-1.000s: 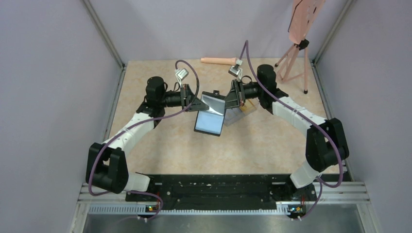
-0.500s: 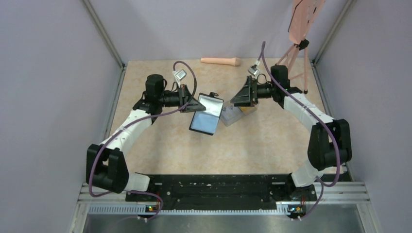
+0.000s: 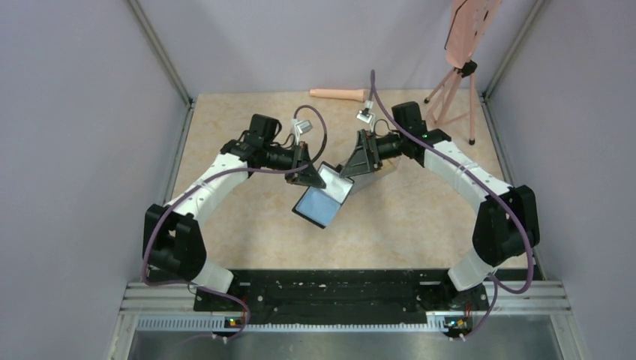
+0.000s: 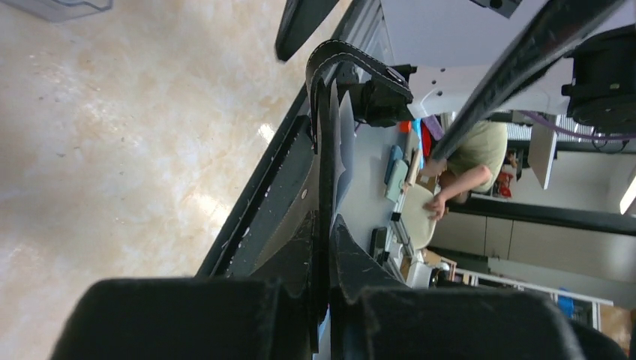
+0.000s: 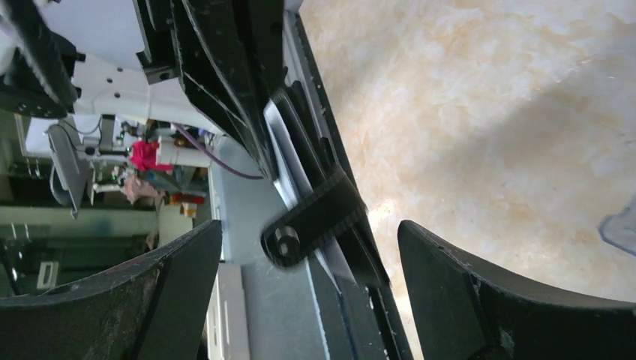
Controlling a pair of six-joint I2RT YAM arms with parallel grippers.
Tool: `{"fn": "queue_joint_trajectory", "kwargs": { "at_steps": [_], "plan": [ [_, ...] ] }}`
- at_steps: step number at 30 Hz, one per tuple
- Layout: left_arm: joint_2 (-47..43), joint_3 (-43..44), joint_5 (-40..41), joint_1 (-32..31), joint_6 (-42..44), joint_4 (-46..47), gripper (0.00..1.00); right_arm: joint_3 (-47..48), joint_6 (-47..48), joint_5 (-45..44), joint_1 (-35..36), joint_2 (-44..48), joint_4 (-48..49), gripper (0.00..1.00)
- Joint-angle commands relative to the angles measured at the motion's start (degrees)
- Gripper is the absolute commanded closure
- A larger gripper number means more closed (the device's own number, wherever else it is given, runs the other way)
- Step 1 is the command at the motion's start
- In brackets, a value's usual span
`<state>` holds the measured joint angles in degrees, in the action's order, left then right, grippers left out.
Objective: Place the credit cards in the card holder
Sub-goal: Open the card holder at the center of the board.
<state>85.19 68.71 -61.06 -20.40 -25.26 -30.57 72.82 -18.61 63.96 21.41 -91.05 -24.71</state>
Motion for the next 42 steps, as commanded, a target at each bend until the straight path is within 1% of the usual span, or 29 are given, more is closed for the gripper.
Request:
{"fn": "queue_joint_trajectory", "kwargs": {
  "at_steps": [1,9,11,12,13,15,16,17,18,20,21,22,24,27,31,36,39,42],
  "plan": [
    [2.2,5.2,-2.7,-3.1,4.9,-4.9,1.00,3.4,5.1,-0.9,3.8,-1.7,-3.4,0.13],
    [2.5,7.3,-6.5,-3.8,3.5,-1.7,1.00,4.2,8.0,1.3,6.2,-3.6,-6.6,0.14],
    [2.5,7.6,-6.9,-3.8,3.5,-1.4,1.00,4.4,8.1,3.2,6.3,-4.1,-6.6,0.21],
    [2.5,7.7,-7.0,-3.8,3.5,-1.3,1.00,4.6,8.0,4.5,6.3,-4.4,-6.7,0.28],
    [2.6,7.7,-7.0,-3.7,3.5,-1.4,1.00,4.8,7.9,5.9,6.3,-4.7,-6.6,0.39],
    [2.9,7.6,-6.8,-3.8,3.5,-1.5,1.00,5.3,7.7,8.3,6.3,-5.2,-6.6,0.68],
    [2.9,7.6,-6.5,-3.8,3.6,-1.6,0.96,5.4,7.6,8.9,6.3,-5.3,-6.6,0.86],
    [2.9,7.6,-6.0,-3.8,3.7,-1.5,0.88,5.4,7.8,9.0,6.3,-5.2,-6.6,1.00],
    [2.7,7.7,-5.5,-3.8,4.0,-1.5,0.80,5.3,7.8,8.9,6.3,-5.0,-6.6,1.00],
    [2.4,8.2,-3.4,-3.8,4.5,-1.8,0.60,4.8,7.6,8.1,6.2,-4.8,-6.6,1.00],
    [2.2,8.5,-1.9,-3.8,4.7,-1.8,0.52,4.5,7.5,7.5,6.2,-4.7,-6.6,1.00],
    [2.0,8.9,-0.1,-3.7,4.8,-2.0,0.46,4.0,7.3,6.5,6.1,-4.6,-6.6,1.00],
    [1.5,9.5,4.1,-3.7,4.7,-1.9,0.30,3.0,6.7,4.4,5.5,-4.4,-6.6,1.00],
    [1.3,10.0,11.2,-3.7,3.5,-1.4,0.15,0.4,4.7,-0.4,3.2,-3.3,-5.7,1.00],
    [0.6,9.3,16.6,-3.7,1.4,1.0,0.10,-7.0,-0.5,-4.6,-2.3,0.3,0.4,1.00],
    [1.1,9.3,21.3,-3.6,0.7,0.7,0.09,-17.7,-7.0,-9.3,-8.4,7.4,7.7,1.00],
    [2.0,9.4,22.1,-3.7,0.6,0.3,0.09,-25.1,-11.6,-10.8,-11.5,10.4,13.4,1.00],
    [2.9,9.8,21.8,-3.7,0.3,0.2,0.09,-30.6,-13.7,-12.3,-14.1,11.3,17.1,1.00]
  ]
}}
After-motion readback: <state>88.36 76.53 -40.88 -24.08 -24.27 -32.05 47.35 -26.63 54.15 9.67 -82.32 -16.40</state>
